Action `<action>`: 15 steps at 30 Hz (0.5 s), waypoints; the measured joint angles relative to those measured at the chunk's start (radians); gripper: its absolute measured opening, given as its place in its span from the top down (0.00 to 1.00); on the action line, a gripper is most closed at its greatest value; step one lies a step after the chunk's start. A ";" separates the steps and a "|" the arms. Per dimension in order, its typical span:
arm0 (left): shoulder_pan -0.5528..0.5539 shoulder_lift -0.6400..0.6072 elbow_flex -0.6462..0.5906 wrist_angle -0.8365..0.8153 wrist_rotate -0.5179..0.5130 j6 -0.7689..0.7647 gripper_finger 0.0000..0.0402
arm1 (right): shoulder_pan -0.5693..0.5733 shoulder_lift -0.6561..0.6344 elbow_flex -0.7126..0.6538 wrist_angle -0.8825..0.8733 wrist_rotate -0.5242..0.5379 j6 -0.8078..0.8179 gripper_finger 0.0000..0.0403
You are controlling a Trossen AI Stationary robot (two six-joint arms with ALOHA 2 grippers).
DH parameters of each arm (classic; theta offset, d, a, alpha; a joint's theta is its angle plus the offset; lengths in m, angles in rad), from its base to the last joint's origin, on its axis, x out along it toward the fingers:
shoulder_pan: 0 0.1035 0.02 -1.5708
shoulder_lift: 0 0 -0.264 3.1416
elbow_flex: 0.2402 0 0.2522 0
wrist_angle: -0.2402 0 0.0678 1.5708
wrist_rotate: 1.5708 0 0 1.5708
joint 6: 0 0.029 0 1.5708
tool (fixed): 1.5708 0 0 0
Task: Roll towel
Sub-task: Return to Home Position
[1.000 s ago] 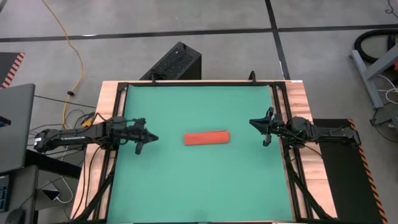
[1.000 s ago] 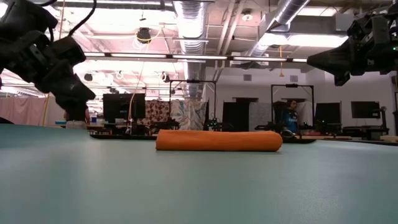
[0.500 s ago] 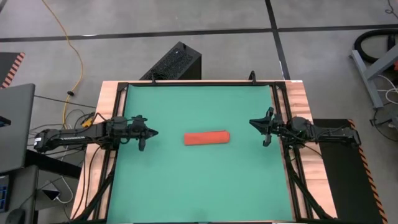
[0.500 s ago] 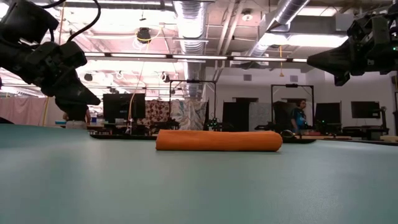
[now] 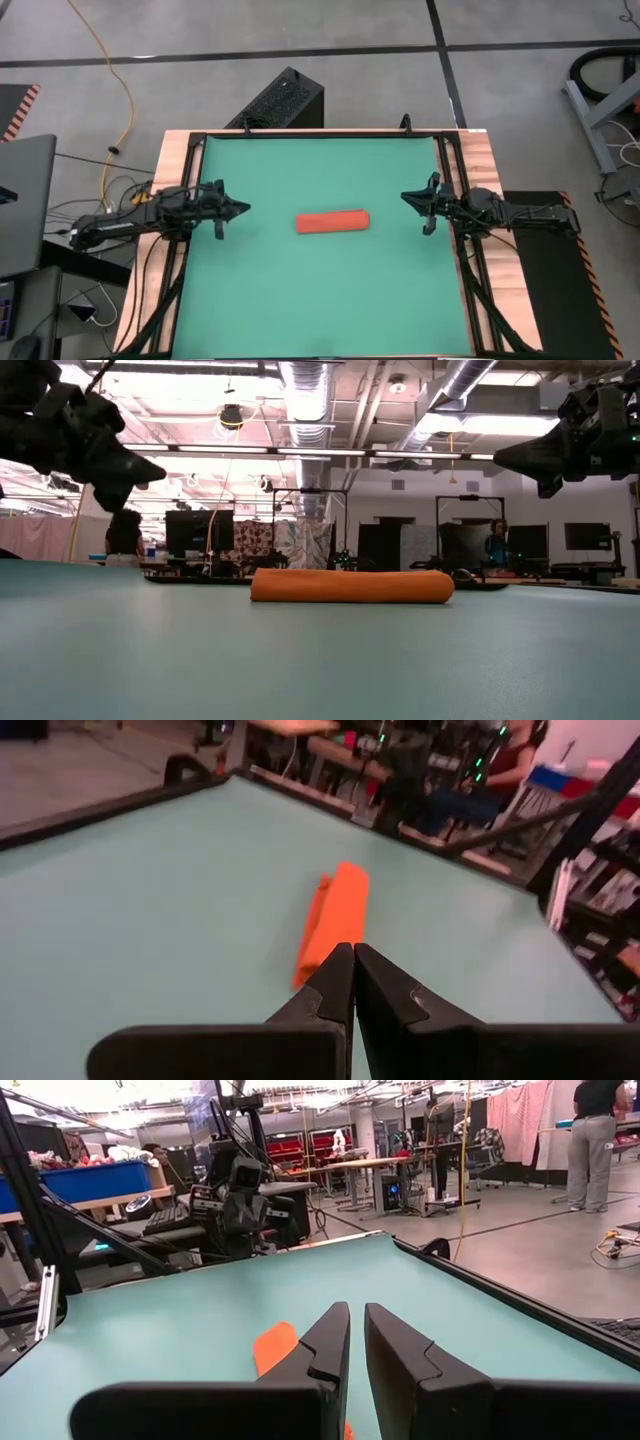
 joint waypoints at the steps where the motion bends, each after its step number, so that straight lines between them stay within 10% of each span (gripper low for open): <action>1: 0.000 0.005 0.000 0.009 0.001 0.000 1.00 | 0.000 0.001 0.000 0.000 0.000 0.000 0.86; 15: 0.000 -0.002 0.002 -0.024 0.000 0.000 1.00 | 0.000 0.002 0.000 0.000 0.002 0.000 0.86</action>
